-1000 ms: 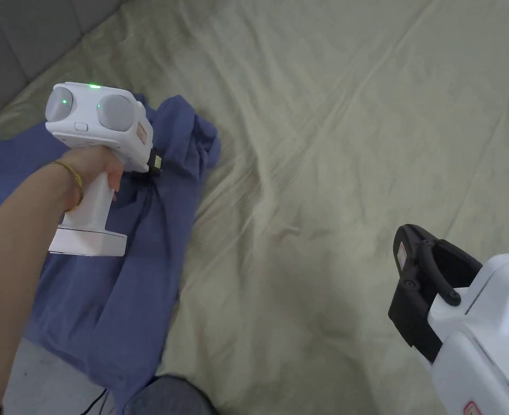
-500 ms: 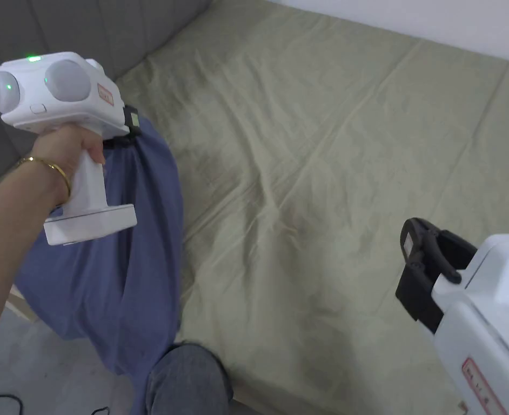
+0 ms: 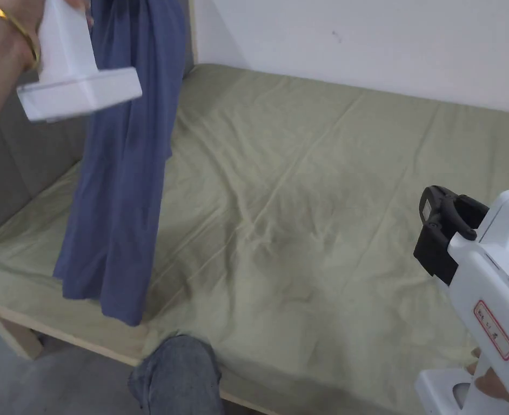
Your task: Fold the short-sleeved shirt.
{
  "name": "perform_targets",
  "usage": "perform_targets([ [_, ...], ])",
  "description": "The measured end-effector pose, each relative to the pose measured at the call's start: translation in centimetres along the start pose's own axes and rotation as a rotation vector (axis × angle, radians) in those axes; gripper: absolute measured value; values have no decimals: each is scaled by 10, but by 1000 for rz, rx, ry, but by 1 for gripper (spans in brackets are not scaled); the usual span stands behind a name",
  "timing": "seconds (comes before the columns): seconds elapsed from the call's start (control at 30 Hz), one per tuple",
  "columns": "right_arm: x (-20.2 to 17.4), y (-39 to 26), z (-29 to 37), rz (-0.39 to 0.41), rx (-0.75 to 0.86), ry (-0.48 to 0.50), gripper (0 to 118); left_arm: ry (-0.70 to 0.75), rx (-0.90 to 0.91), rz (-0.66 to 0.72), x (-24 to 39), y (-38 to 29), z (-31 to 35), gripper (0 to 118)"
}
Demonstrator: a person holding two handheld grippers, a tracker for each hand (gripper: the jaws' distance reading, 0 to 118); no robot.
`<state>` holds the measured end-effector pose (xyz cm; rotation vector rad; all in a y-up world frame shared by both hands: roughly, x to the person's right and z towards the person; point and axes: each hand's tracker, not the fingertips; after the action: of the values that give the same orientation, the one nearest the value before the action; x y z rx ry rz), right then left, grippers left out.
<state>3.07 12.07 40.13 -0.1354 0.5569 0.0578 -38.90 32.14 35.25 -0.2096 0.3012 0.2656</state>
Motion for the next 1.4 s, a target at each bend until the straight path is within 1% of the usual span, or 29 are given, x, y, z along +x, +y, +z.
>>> perform_targets([
  [0.07, 10, 3, 9, -4, 18, -41, 0, -37, 38, -37, 29, 21, 9, 2],
  [0.13, 19, 7, 18, -9, 33, -73, 0, -80, 73, -43, 53, 39, 9, 2],
  [0.27, 38, 12, 37, 9, 58, -157, 0, -188, 104, 4, 100, 62, 1, 2],
  [0.33, 47, 13, 45, 19, 61, -191, 0, -197, 94, -24, 113, 61, -5, 2],
  [0.37, 52, 13, 50, 18, 61, -213, 0, -233, 86, -33, 140, 57, -15, 2],
  [0.47, 67, 12, 63, 4, 63, -277, 0, -286, 24, -65, 178, 44, -37, 2],
  [0.53, 76, 10, 71, -6, 69, -311, 0, -319, -2, -57, 194, 25, -47, 2],
  [0.67, 88, 4, 81, -16, 56, -360, 0, -323, -163, -137, 237, -58, -89, 2],
  [0.77, 93, -1, 85, -21, 37, -385, 0, -360, -284, -146, 256, -118, -110, 2],
  [0.83, 98, -5, 85, -31, 23, -395, 0, -352, -371, -170, 266, -163, -122, 2],
  [0.87, 99, -8, 84, -37, 16, -401, 0, -345, -424, -203, 271, -189, -128, 2],
  [1.03, 107, -20, 79, -72, -20, -413, 0, -279, -667, -350, 278, -314, -150, 2],
  [1.13, 112, -27, 74, -82, -41, -418, 0, -227, -813, -374, 269, -379, -154, 2],
  [1.2, 115, -31, 73, -88, -52, -423, 0, -192, -865, -368, 263, -409, -148, 3],
  [1.23, 116, -33, 72, -89, -55, -425, 0, -192, -873, -376, 261, -418, -147, 7],
  [1.3, 119, -35, 69, -89, -67, -425, 0, -194, -855, -385, 257, -426, -145, 24],
  [1.33, 120, -35, 68, -91, -71, -424, 0, -193, -843, -386, 255, -427, -144, 38],
  [1.4, 120, -36, 65, -96, -76, -421, 0, -177, -835, -372, 252, -415, -148, 59],
])
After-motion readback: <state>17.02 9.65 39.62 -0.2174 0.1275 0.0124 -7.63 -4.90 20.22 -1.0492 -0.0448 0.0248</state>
